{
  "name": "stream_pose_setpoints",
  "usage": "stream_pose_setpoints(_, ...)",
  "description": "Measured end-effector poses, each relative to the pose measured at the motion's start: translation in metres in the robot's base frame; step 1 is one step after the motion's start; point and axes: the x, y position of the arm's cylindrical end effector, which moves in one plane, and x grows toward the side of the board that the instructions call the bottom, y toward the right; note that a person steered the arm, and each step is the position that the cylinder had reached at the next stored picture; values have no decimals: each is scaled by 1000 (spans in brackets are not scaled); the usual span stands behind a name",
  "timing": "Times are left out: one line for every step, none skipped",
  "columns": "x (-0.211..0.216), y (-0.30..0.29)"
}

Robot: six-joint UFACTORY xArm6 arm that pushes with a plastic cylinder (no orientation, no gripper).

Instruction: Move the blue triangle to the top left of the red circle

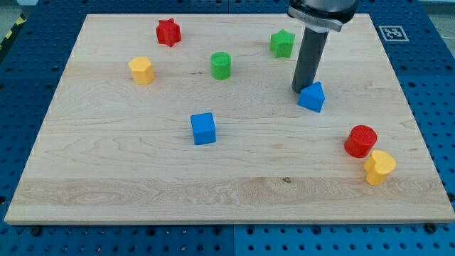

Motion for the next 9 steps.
stream_pose_setpoints(10, 15)
stream_pose_setpoints(10, 15)
stream_pose_setpoints(18, 21)
stream_pose_setpoints(23, 26)
stream_pose_setpoints(37, 36)
stream_pose_setpoints(40, 38)
stream_pose_setpoints(51, 57)
stream_pose_setpoints(52, 60)
stream_pose_setpoints(60, 63)
